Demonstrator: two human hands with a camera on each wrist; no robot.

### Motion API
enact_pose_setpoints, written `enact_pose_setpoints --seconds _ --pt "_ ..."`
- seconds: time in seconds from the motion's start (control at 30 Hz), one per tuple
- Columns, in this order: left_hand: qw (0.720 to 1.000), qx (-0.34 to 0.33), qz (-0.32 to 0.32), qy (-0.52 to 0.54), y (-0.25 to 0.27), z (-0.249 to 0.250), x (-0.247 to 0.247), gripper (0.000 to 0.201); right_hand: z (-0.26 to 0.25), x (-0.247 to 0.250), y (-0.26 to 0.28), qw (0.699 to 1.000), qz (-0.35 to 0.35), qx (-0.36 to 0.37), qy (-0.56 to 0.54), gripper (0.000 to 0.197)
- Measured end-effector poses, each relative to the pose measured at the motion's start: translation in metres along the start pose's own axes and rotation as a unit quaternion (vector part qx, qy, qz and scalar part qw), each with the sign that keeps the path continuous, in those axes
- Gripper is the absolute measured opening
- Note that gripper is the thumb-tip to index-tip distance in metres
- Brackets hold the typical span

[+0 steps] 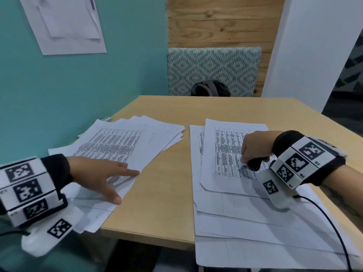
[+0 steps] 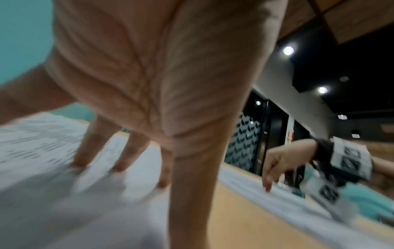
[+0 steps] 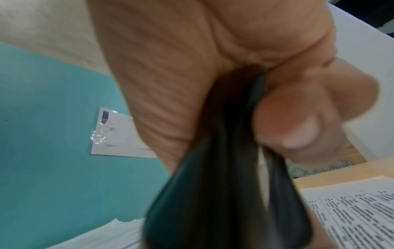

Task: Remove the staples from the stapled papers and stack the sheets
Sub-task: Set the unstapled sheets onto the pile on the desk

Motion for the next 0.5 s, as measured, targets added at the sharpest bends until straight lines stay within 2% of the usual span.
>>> enact_pose_setpoints --seconds 0.03,0.1,0.17,0.23,0.33,0.4,0.43,0.47,0.5 --pt "1.000 0.009 0.008 0.003 0.001 0.005 0.009 0.112 -0.001 0.002 0.001 1.000 0.005 0.006 -0.025 0.022" --pt "0.997 0.010 0.074 0.026 -0.002 0.025 0.041 0.077 -0.001 0.015 0.000 0.993 0.048 0.022 -0.105 0.031" --pt "0.984 -0.016 0.164 0.071 -0.014 0.053 0.081 0.053 0.005 0.032 -0.003 0.973 0.108 0.026 -0.203 0.032" --pt "0.966 -0.057 0.190 0.166 -0.031 0.088 0.105 0.036 0.015 0.040 -0.008 0.945 0.137 0.022 -0.297 0.034" --pt "0.940 -0.049 0.139 0.307 -0.066 0.123 0.106 0.024 0.025 0.032 -0.017 0.890 0.113 0.012 -0.441 0.051" --pt "0.936 -0.016 0.132 0.326 -0.088 0.131 0.104 0.019 0.025 0.020 -0.022 0.853 0.081 0.023 -0.516 0.056" --pt "0.938 -0.003 0.135 0.320 -0.096 0.133 0.105 0.021 0.023 0.014 -0.023 0.848 0.069 0.027 -0.524 0.054" --pt "0.941 0.015 0.134 0.309 -0.103 0.133 0.105 0.028 0.022 0.009 -0.024 0.860 0.061 0.034 -0.506 0.051" --pt "0.944 0.030 0.131 0.301 -0.106 0.133 0.104 0.034 0.021 0.004 -0.026 0.886 0.054 0.040 -0.458 0.049"
Point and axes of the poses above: each hand's wrist, its own y-axis away from the middle knuckle, its own x-axis out of the back of the hand, z = x × y, the point moved 9 cm from there along -y, towards the middle knuckle, and after that the axes turned 1 degree about -z, right-handed, at the moved point
